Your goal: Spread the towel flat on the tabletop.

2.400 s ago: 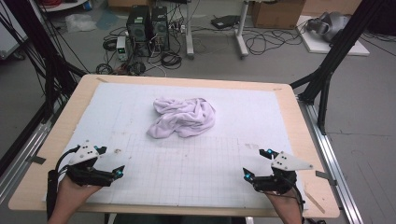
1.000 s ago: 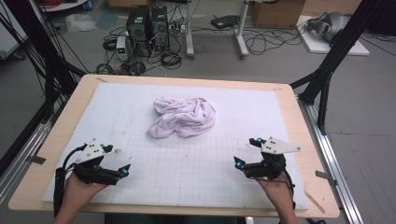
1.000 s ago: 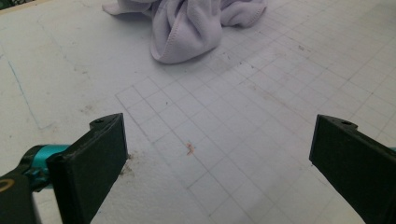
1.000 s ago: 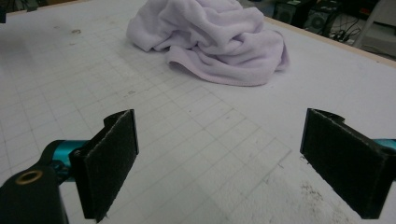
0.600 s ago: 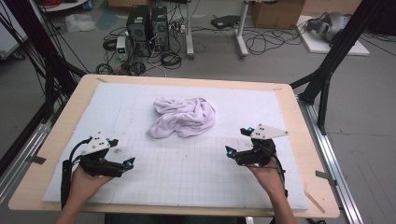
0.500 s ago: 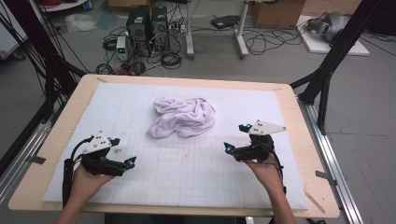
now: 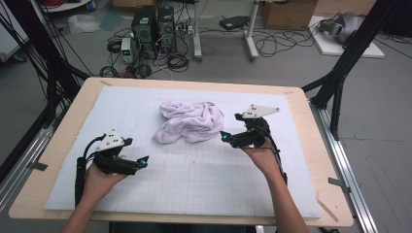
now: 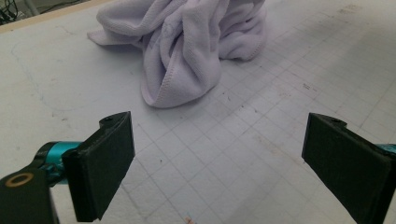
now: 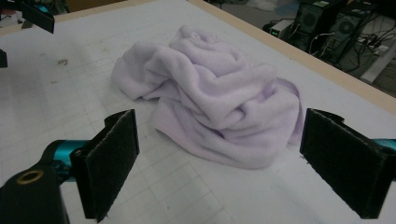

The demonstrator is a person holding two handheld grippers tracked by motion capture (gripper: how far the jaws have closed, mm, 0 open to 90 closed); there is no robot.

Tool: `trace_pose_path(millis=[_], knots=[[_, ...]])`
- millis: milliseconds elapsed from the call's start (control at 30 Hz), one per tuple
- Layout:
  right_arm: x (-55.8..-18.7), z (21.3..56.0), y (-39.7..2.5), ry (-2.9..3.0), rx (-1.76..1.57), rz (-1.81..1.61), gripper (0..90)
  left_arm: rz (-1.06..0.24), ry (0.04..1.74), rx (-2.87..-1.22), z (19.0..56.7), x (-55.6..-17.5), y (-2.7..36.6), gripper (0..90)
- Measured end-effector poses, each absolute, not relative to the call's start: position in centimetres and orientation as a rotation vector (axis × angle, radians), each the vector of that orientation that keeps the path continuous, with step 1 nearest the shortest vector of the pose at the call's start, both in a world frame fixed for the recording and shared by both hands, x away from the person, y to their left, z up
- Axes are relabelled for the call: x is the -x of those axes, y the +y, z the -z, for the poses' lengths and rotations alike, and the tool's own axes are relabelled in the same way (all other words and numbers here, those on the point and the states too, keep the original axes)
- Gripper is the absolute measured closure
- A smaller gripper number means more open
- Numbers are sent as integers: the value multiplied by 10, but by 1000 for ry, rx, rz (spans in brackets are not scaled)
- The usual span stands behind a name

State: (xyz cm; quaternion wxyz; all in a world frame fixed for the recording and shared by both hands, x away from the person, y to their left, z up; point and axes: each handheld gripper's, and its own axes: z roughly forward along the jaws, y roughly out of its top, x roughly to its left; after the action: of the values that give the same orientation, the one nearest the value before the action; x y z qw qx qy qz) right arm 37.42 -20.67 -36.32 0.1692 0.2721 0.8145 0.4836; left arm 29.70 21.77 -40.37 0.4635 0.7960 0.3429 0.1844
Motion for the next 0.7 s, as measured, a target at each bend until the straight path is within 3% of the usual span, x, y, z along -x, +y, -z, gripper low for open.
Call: trace_pose_path(millis=[233, 533, 700], knots=[[-394, 370, -181, 2383, -748, -1351, 162, -444, 833, -1969, 405, -300, 214, 109], [-420, 406, -146, 2494, -750, -1287, 324, -442, 831, -1974, 407, -302, 216, 142], [-430, 425, -130, 2511, -747, -1210, 516, -432, 824, -1979, 409, -303, 216, 182]])
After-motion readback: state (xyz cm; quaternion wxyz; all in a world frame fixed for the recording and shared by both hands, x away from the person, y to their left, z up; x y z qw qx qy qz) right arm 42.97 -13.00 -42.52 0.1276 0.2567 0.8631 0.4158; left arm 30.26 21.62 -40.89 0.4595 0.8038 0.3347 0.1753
